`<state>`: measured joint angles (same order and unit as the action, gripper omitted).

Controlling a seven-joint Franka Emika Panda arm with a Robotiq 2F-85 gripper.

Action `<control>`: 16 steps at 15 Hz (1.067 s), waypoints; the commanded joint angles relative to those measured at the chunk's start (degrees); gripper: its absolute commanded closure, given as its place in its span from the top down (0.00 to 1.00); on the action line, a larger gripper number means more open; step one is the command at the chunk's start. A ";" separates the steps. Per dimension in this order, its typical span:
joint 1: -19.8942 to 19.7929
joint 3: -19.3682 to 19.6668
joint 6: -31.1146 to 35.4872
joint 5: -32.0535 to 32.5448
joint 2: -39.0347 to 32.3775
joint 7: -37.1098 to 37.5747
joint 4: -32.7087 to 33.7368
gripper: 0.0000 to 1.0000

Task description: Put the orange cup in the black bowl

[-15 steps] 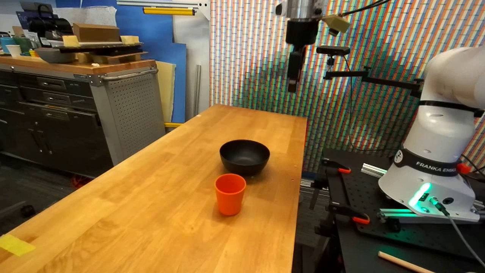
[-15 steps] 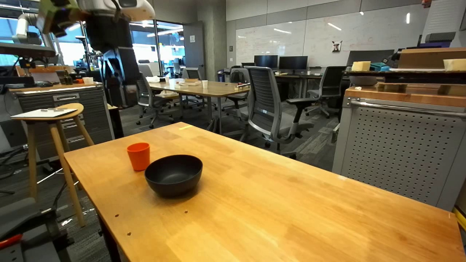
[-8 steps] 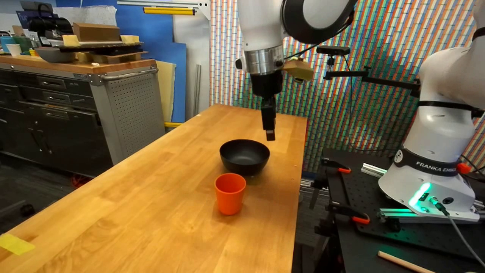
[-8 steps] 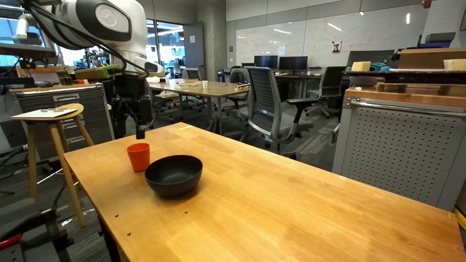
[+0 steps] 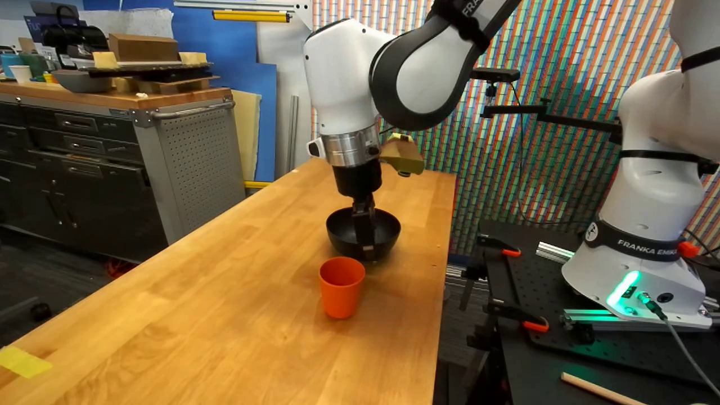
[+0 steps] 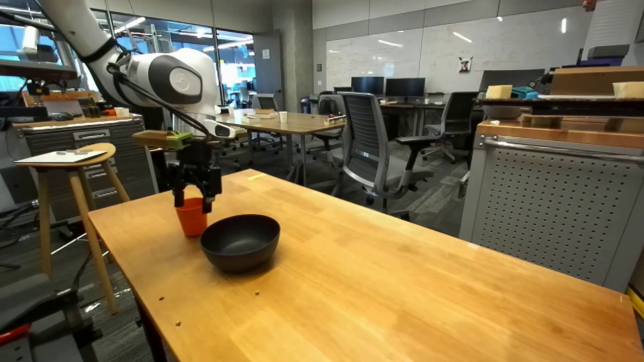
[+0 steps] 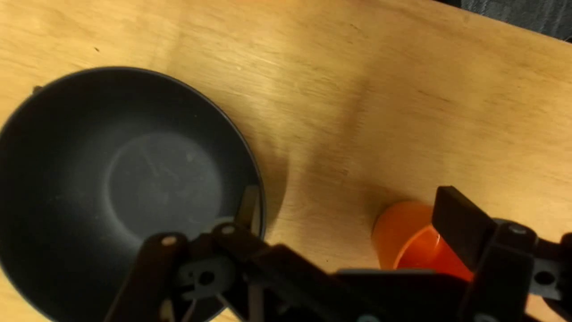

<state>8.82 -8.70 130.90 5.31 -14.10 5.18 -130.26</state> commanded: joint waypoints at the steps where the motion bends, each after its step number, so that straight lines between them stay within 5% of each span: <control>1: 0.66 0.02 1.85 -0.32 -4.63 -2.15 4.14 1.00; 7: 1.26 -0.22 1.29 -0.73 -8.42 -3.87 7.92 0.97; 8: 1.20 -0.24 1.33 -0.96 -8.91 -4.09 8.31 0.74; 10: 0.76 -0.47 1.15 -1.92 -9.81 -5.08 9.03 0.71; 16: 0.13 -0.66 -0.09 -4.14 -11.42 -6.80 10.59 0.22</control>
<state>9.83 -8.80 132.37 3.49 -24.30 0.77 -121.92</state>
